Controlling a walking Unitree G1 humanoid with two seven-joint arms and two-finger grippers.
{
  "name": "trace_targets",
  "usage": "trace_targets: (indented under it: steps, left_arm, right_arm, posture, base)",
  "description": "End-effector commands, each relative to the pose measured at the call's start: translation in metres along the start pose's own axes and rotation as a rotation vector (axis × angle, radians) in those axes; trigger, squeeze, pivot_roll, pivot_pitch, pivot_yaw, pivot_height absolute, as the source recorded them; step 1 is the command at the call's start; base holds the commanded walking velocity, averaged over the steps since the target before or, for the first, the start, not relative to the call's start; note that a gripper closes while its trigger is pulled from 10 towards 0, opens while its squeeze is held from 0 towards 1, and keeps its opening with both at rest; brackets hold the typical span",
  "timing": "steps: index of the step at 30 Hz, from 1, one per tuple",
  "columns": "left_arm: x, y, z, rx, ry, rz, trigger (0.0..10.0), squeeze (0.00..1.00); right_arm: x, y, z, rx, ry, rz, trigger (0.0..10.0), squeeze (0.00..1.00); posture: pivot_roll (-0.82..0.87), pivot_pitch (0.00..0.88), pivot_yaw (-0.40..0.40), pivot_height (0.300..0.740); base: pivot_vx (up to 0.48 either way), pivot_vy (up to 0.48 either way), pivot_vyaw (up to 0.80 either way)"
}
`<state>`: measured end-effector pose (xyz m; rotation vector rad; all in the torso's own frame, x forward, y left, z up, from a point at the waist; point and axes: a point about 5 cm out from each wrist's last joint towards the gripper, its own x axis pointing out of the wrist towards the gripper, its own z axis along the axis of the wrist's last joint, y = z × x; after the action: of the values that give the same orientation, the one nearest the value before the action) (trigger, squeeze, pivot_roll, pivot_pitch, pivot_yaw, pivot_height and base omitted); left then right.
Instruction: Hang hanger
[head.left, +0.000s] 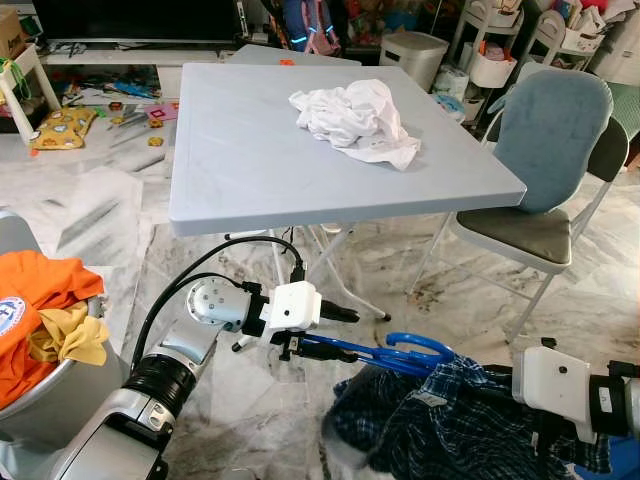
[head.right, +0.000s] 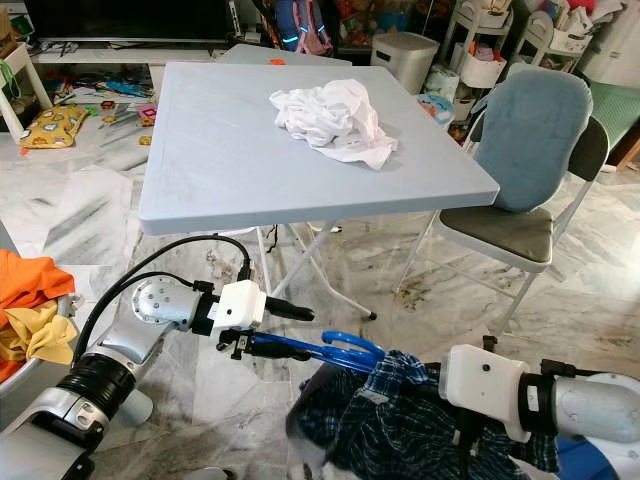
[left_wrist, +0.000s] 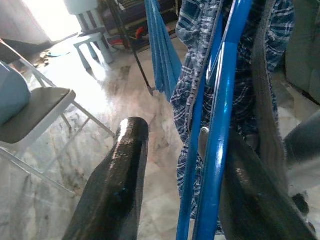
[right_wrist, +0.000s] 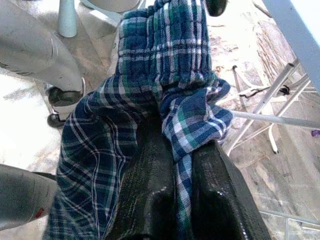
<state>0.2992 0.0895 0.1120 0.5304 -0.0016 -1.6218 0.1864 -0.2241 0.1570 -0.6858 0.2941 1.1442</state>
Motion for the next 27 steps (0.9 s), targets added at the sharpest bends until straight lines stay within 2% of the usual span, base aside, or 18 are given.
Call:
trace_targets:
  steps: [1, 3, 4, 6, 7, 19, 23, 27]
  left_arm:
    - [0.002, 0.007, 0.007, 0.034, 0.0, -0.013, 1.1, 0.0]
    - [0.003, 0.007, 0.008, 0.043, -0.001, -0.015, 0.9, 0.0]
    - [0.004, 0.007, 0.008, 0.046, 0.0, -0.018, 0.4, 0.0]
    - [0.005, 0.007, 0.009, 0.046, 0.0, -0.023, 0.4, 0.0]
    - [0.005, 0.007, 0.008, 0.044, 0.0, -0.028, 0.0, 0.0]
    - [0.009, 0.003, 0.007, 0.038, 0.015, -0.078, 0.0, 0.0]
    - [0.01, 0.005, 0.007, 0.023, -0.005, -0.053, 0.0, 0.0]
    - [0.012, 0.006, 0.007, 0.007, -0.024, -0.01, 0.0, 0.0]
  right_arm:
    - [0.001, 0.0, 0.003, -0.047, 0.01, 0.032, 10.0, 0.0]
    - [0.002, -0.001, 0.002, -0.05, 0.009, 0.027, 10.0, 0.0]
    - [0.002, -0.001, 0.003, -0.052, 0.008, 0.022, 10.0, 0.0]
    - [0.003, -0.002, 0.003, -0.054, 0.007, 0.018, 10.0, 0.0]
    - [0.003, -0.002, 0.003, -0.056, 0.006, 0.016, 10.0, 0.0]
    - [0.008, -0.008, 0.006, -0.083, -0.005, -0.003, 10.0, 0.0]
    - [0.011, -0.01, 0.005, -0.082, -0.008, -0.016, 10.0, 0.0]
    - [0.017, -0.02, 0.002, -0.083, 0.008, -0.076, 10.0, 0.0]
  posture:
    - [0.0, 0.0, -0.109, 0.74]
    - [0.0, 0.0, -0.109, 0.74]
    - [0.0, 0.0, -0.109, 0.74]
    - [0.0, 0.0, -0.109, 0.74]
    - [0.0, 0.0, -0.109, 0.74]
    - [0.0, 0.0, -0.111, 0.74]
    - [0.0, 0.0, -0.111, 0.74]
    - [0.01, 0.0, -0.12, 0.74]
  base:
    - [0.0, 0.0, 0.0]
    - [0.0, 0.0, 0.0]
    - [0.0, 0.0, 0.0]
    - [0.0, 0.0, 0.0]
    - [0.0, 0.0, 0.0]
    - [0.0, 0.0, 0.0]
    - [0.0, 0.0, 0.0]
    - [0.0, 0.0, 0.0]
